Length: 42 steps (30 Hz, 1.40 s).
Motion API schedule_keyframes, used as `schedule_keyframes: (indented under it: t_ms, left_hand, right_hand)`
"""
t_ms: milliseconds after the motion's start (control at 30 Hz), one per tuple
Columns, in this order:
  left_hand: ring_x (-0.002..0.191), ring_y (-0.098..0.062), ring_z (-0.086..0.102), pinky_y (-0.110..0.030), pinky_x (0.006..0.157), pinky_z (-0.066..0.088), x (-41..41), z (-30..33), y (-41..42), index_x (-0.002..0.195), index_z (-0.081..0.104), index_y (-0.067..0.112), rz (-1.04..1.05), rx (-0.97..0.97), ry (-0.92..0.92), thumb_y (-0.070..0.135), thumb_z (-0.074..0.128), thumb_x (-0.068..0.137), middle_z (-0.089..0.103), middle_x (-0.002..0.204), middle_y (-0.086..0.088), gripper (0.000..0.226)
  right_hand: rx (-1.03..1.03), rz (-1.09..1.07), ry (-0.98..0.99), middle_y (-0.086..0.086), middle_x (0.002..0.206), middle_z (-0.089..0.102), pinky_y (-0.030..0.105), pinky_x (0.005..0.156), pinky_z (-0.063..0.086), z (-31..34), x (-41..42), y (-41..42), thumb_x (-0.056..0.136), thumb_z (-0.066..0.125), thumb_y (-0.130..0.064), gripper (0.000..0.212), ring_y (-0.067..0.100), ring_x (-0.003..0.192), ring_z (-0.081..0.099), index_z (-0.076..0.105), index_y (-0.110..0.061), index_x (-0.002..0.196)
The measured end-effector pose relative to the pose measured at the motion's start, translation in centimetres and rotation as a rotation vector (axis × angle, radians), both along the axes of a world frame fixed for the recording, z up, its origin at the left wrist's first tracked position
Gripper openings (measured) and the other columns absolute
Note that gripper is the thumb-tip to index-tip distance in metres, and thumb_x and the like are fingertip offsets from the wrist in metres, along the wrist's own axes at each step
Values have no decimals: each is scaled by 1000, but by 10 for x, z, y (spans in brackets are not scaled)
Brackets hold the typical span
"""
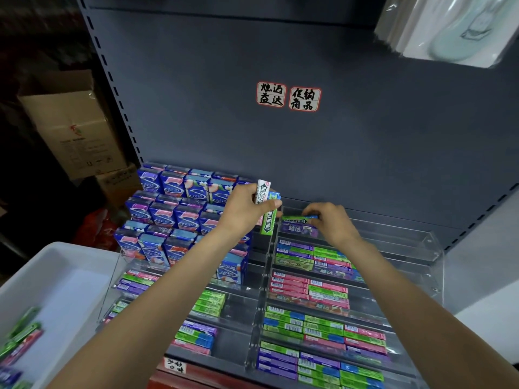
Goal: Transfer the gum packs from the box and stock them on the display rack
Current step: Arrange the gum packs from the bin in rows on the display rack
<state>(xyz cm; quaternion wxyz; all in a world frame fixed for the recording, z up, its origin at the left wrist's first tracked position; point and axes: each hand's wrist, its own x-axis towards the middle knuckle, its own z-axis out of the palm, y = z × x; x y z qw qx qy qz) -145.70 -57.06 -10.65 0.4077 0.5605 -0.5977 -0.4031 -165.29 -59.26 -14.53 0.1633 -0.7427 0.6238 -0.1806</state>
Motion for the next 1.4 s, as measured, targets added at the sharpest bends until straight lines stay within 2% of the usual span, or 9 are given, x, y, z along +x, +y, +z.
schedule_keyframes:
  t_ms: [67, 200, 400, 700, 833, 967, 1067, 1167, 1400]
  left_hand:
    - [85, -19, 70, -41, 85, 55, 0, -1, -2, 92, 67, 9, -9, 8, 7, 18, 70, 83, 72, 93, -6, 13]
    - [72, -4, 70, -17, 69, 55, 0, 1, -2, 87, 64, 13, -34, -3, 29, 15, 69, 84, 71, 84, 2, 5]
    - [73, -7, 71, -18, 70, 56, -1, 0, -2, 95, 64, 8, -63, 5, 66, 11, 68, 85, 72, 92, -3, 11]
    - [60, 12, 61, -3, 54, 43, -8, 2, -2, 95, 65, 11, -61, -10, -14, 17, 69, 84, 63, 77, 14, 13]
    - [65, 8, 63, -5, 59, 45, -8, 1, 0, 95, 66, 12, -45, -4, -26, 20, 70, 83, 66, 79, 12, 15]
    - [84, -10, 66, -22, 75, 50, -9, 2, 1, 91, 68, 16, -24, 8, -23, 23, 72, 81, 69, 86, 5, 13]
    - [89, -28, 68, -37, 79, 55, -13, 6, 2, 87, 69, 14, 10, 30, 55, 21, 75, 79, 72, 90, -10, 12]
    - [91, -36, 67, -46, 80, 56, -17, 8, 2, 78, 69, 21, 37, 34, 100, 20, 78, 75, 72, 92, -17, 9]
    - [71, -19, 70, -28, 65, 59, -27, 6, 0, 82, 70, 17, -39, 32, 202, 14, 74, 79, 72, 83, -11, 6]
  right_hand:
    - [-7, 21, 47, 11, 112, 65, 33, 87, 49, 3, 0, -1, 91, 58, -7, 20, 26, 99, 61, 67, -11, 108]
    - [8, 73, 136, 9, 108, 67, 40, 87, 50, 6, -2, -2, 90, 58, -8, 21, 25, 95, 62, 70, -13, 106]
    - [108, 93, 22, 5, 109, 69, 22, 83, 42, 11, -7, 0, 92, 56, -12, 22, 16, 97, 61, 69, -12, 110]
    - [127, 57, -68, 7, 110, 68, 24, 83, 45, 8, -8, 6, 93, 56, -18, 25, 14, 92, 60, 65, -9, 114]
    - [133, 54, -56, 7, 113, 67, 23, 83, 45, 7, -9, 5, 93, 56, -19, 27, 16, 96, 61, 64, -10, 117]
    - [57, 52, -65, 5, 112, 66, 21, 85, 42, 9, -8, 7, 93, 56, -19, 25, 15, 98, 60, 65, -10, 115]
    - [-12, 34, -320, -3, 101, 67, 21, 85, 43, 18, -1, 14, 93, 56, -20, 20, 9, 92, 60, 67, -15, 108]
    - [94, 97, -695, 1, 96, 68, 23, 80, 52, 31, 11, 24, 90, 60, -14, 20, 9, 84, 66, 63, -21, 109]
    - [87, 76, -721, 6, 83, 68, 18, 75, 54, 38, 15, 27, 77, 73, -3, 43, 10, 71, 65, 59, -14, 116]
